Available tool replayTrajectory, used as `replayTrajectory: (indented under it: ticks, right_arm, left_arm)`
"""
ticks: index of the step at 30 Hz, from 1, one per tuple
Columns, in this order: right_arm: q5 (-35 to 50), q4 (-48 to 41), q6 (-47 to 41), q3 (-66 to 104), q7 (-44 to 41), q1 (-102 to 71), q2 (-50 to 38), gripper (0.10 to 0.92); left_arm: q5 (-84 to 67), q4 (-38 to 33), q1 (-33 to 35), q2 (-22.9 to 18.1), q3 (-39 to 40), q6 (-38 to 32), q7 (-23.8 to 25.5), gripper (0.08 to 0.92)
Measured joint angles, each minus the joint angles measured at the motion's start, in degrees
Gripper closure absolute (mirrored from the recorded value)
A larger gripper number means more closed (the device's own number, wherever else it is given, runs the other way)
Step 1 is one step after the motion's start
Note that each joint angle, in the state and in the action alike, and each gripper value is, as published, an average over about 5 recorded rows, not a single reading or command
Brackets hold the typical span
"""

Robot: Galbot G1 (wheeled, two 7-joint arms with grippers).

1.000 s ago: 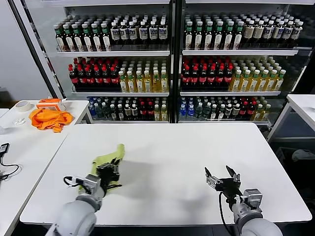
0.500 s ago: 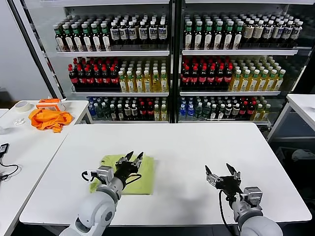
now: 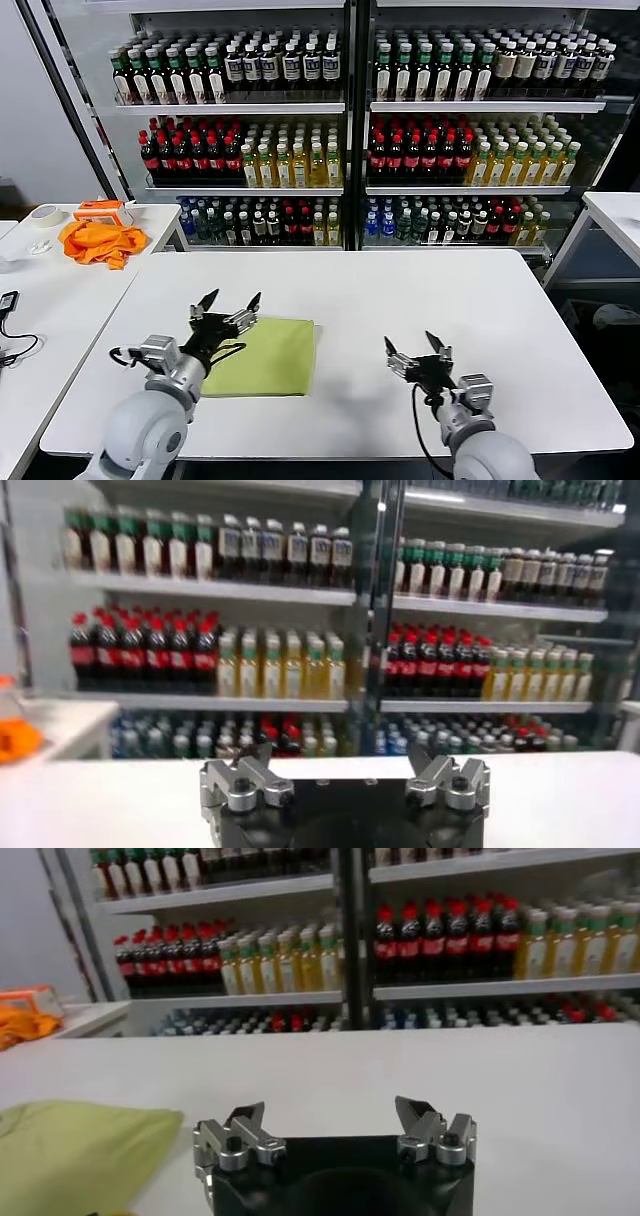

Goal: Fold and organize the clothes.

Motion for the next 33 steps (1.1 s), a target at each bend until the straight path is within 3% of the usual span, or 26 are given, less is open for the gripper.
replayTrajectory:
  ticks: [13, 33]
  right_arm:
    - [5.86, -4.55, -3.47, -14.85, 7.22, 8.94, 3.24, 0.203]
    - [11.39, -15.59, -5.29, -24.28, 10.94, 20.12, 8.46, 0.203]
  left_arm:
    - [7.14, -0.18, 5.86, 1.82, -5.00, -4.03, 2.63, 0.177]
    - [11.32, 1.64, 6.92, 2.42, -6.48, -4.96, 3.23, 0.177]
